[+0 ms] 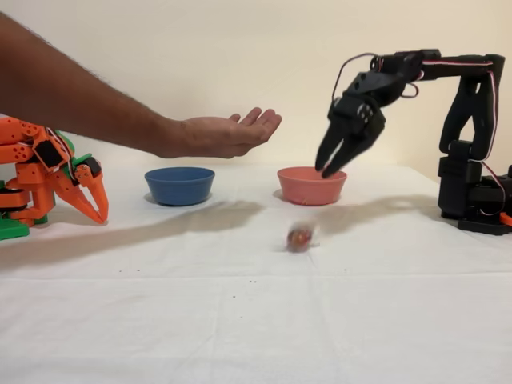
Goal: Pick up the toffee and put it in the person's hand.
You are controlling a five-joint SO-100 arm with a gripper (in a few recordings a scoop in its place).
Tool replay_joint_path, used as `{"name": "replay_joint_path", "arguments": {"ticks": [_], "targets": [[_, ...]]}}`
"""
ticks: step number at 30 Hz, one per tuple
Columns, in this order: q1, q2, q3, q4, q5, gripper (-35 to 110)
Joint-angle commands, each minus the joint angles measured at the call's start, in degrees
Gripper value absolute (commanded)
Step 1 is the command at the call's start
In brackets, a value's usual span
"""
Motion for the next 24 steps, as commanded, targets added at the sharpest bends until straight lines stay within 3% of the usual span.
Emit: {"name": "replay_joint_path", "arguments": {"ticks": [1,7,24], "targets": [[1.2,6.4,-8.9,3.6,-1.1,6],[2.2,9.0,-7.4,6.2,-1.9,6],[3.3,7.5,1.6,1.5,-2.6,9]]}}
